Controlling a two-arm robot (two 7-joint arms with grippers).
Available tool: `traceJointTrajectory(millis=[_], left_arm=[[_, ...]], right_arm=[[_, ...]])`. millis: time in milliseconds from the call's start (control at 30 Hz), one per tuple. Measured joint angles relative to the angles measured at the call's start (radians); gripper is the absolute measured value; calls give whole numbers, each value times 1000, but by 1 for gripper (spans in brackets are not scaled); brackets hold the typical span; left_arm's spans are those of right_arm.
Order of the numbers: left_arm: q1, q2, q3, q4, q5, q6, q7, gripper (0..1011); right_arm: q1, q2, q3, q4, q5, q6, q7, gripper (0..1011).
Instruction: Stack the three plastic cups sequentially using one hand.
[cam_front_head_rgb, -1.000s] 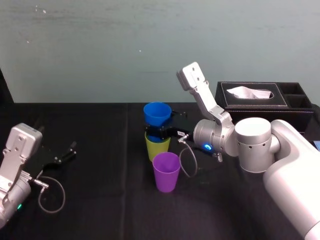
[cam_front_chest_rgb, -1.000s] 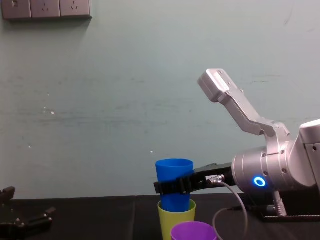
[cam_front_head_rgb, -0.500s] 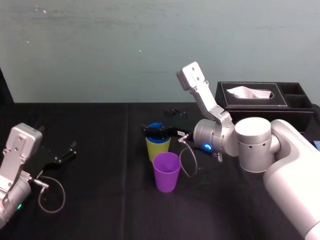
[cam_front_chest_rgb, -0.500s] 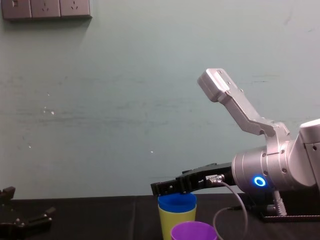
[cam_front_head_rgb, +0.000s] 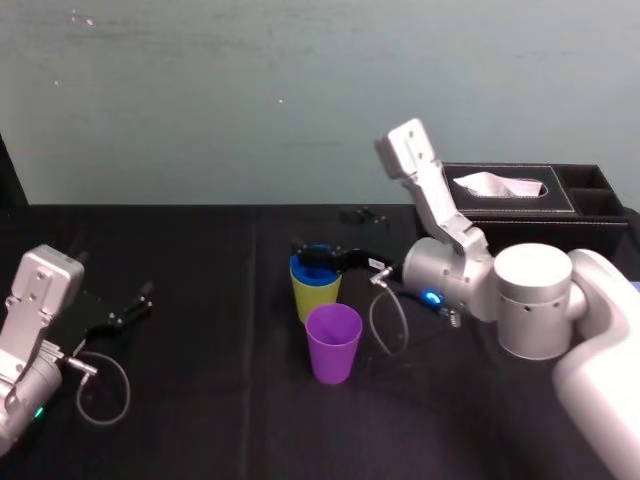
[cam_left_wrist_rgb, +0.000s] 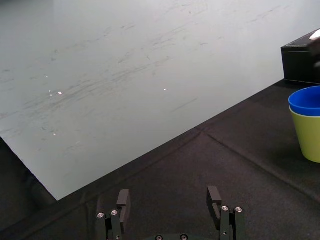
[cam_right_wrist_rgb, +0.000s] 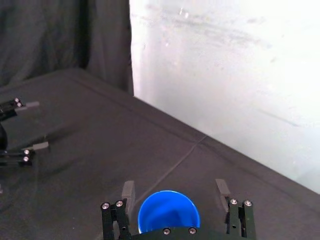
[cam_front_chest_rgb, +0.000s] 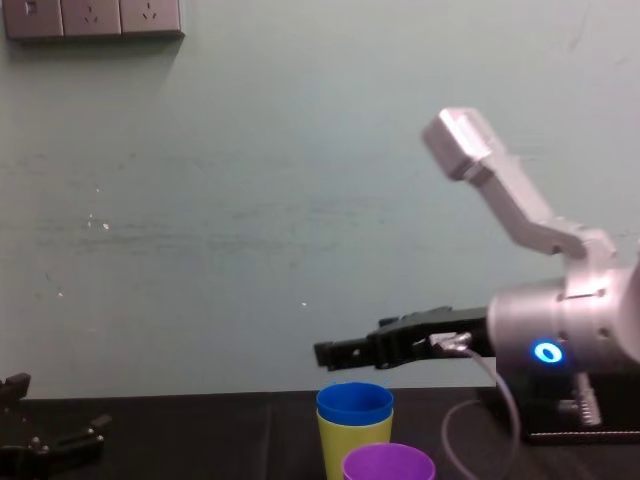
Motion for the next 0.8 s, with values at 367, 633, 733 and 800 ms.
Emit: traceJointTrajectory(millis=[367, 633, 733, 800], left_arm=[[0, 0, 0, 0, 0, 0, 0, 1000], [0, 0, 0, 0, 0, 0, 0, 1000], [0, 0, 0, 0, 0, 0, 0, 1000], [0, 0, 0, 0, 0, 0, 0, 1000]], right_arm=[[-182, 125, 73, -283, 51, 55, -26, 1002], [-329, 204, 113, -450, 96, 120, -54, 1002], [-374, 224, 126, -489, 109, 140, -68, 1002], [-396, 234, 133, -508, 114, 150, -75, 1002]])
